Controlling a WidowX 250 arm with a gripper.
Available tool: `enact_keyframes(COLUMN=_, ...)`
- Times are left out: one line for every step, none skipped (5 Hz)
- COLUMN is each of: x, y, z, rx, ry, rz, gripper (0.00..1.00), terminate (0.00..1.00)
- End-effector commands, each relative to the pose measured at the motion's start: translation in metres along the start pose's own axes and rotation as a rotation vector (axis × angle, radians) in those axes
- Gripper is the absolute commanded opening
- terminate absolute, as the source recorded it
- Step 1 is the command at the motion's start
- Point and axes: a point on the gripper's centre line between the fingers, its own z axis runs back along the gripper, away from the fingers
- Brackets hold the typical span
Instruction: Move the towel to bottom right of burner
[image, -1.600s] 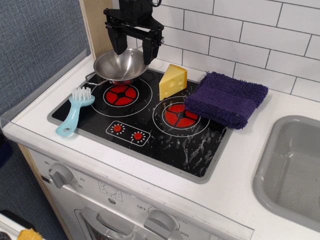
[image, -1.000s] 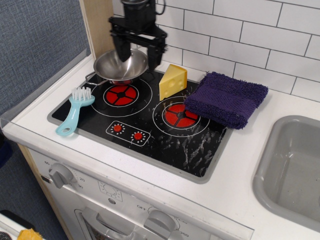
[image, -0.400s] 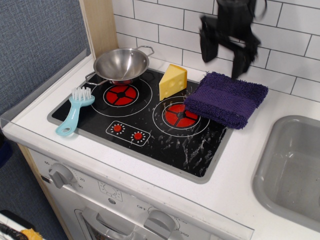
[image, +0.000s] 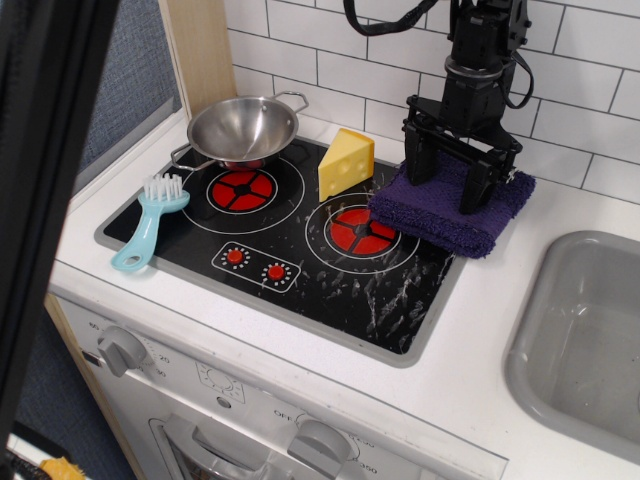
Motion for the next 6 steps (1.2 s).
enact_keyframes(x=-0.033, y=-0.012, z=-0.010, rx=0.061, ry=0.073, rz=-0.088, gripper=1.00, terminate=0.00)
enact_keyframes(x=-0.059, y=-0.028, z=0.000, rx=0.049, ry=0.078, rz=-0.145, gripper=1.00, terminate=0.00)
enact_keyframes(x=-0.094, y=-0.035, z=0.013, rx=0.029, ry=0.082, rz=-0.161, gripper=1.00, terminate=0.00)
enact_keyframes(x=-0.116, y=-0.034, z=0.017, rx=0.012, ry=0.097, rz=-0.169, gripper=1.00, terminate=0.00)
enact_keyframes(x=-0.132, y=-0.036, z=0.019, rx=0.005, ry=0.112, rz=-0.180, gripper=1.00, terminate=0.00)
enact_keyframes(x=-0.134, y=-0.037, z=0.016, rx=-0.001, ry=0.119, rz=-0.192, gripper=1.00, terminate=0.00)
